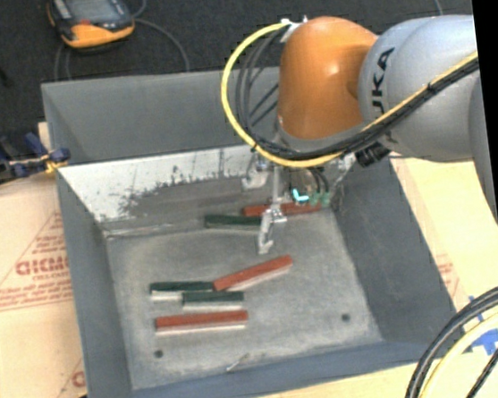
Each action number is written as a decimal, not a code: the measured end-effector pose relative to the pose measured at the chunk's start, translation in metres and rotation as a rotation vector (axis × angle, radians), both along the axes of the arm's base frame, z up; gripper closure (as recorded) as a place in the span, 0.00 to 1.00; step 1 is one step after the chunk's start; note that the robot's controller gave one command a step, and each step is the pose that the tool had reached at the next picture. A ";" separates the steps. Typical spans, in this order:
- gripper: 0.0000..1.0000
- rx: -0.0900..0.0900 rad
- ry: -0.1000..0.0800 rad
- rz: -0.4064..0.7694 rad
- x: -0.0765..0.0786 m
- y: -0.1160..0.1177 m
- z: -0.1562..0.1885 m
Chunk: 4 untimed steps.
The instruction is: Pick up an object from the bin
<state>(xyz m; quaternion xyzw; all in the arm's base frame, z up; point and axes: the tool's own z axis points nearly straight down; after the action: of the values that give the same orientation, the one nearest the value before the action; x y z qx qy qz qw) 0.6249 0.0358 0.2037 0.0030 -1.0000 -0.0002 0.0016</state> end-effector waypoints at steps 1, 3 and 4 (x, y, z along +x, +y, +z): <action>0.00 0.000 -0.008 0.000 0.002 0.000 0.005; 1.00 0.000 -0.006 -0.016 -0.042 -0.004 -0.117; 1.00 0.000 -0.006 -0.016 -0.042 -0.004 -0.117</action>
Offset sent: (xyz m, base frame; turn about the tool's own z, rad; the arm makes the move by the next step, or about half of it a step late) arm -0.0600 0.0126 -0.1161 -0.0209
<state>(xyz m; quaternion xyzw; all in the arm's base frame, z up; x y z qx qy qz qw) 0.5826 0.0316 0.0864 -0.0051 -1.0000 -0.0004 -0.0015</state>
